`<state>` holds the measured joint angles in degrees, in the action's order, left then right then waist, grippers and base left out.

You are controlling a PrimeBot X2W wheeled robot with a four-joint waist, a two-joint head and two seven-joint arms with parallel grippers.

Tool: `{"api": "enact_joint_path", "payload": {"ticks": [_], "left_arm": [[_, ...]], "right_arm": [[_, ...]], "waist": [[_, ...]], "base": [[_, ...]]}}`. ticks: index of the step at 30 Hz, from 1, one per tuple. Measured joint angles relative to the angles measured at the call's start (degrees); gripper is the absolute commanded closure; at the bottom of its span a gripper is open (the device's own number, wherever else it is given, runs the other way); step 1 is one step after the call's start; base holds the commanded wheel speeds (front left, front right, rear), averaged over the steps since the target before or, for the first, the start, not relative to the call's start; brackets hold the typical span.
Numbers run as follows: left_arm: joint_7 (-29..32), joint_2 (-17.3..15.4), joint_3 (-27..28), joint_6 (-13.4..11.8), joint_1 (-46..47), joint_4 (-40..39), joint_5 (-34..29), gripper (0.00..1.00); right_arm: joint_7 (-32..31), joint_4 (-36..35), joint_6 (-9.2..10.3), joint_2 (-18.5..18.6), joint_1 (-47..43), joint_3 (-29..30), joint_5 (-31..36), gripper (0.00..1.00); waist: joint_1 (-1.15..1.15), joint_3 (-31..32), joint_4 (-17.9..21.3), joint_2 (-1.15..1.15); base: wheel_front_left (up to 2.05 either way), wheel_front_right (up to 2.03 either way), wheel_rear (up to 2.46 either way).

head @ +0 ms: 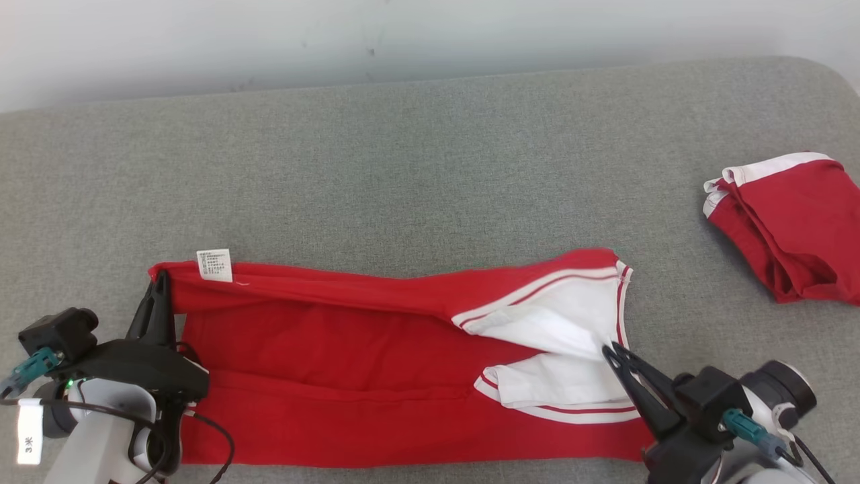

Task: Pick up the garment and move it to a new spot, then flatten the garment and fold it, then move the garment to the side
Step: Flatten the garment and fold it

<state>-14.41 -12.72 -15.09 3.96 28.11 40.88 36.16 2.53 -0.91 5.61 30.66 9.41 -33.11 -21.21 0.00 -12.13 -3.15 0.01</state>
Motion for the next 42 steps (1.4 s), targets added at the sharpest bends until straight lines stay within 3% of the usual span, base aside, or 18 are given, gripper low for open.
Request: {"api": "enact_joint_path", "payload": {"ticks": [37,38,39,40,42], "left_arm": [[0.0,1.29,2.15,-0.96,-10.86,-4.61,-3.7,0.99],[0.0,1.29,2.05,-0.93,-10.99,-4.61,-3.96,0.69],[0.0,1.31,1.86,-0.9,-11.13,-4.61,-3.97,0.72],[0.0,1.36,1.74,-0.91,-11.24,-4.61,-3.97,0.96],[-0.01,1.36,1.71,-0.91,-11.43,-4.58,-3.98,1.0]], "right_arm": [[-7.11,-5.68,1.41,2.13,-5.98,4.11,-0.88,1.0],[-7.15,-5.72,1.44,2.13,-6.04,4.19,-0.88,1.0],[-7.49,-5.76,1.44,2.16,-6.09,4.17,-0.87,1.0],[-7.69,-5.79,1.44,2.2,-6.19,4.16,-0.87,1.0],[-8.1,-5.88,1.44,2.22,-6.42,4.17,-0.87,1.0]], "waist": [[0.0,1.38,0.0,-0.01],[0.0,1.4,-0.01,0.0],[0.0,1.42,-0.02,0.0],[0.0,1.43,-0.03,0.0],[0.0,1.47,-0.04,0.0]], "base": [[0.0,0.0,0.0],[0.0,0.0,0.0],[0.0,0.0,0.0],[0.0,0.0,0.0],[0.0,0.0,0.0]]}}
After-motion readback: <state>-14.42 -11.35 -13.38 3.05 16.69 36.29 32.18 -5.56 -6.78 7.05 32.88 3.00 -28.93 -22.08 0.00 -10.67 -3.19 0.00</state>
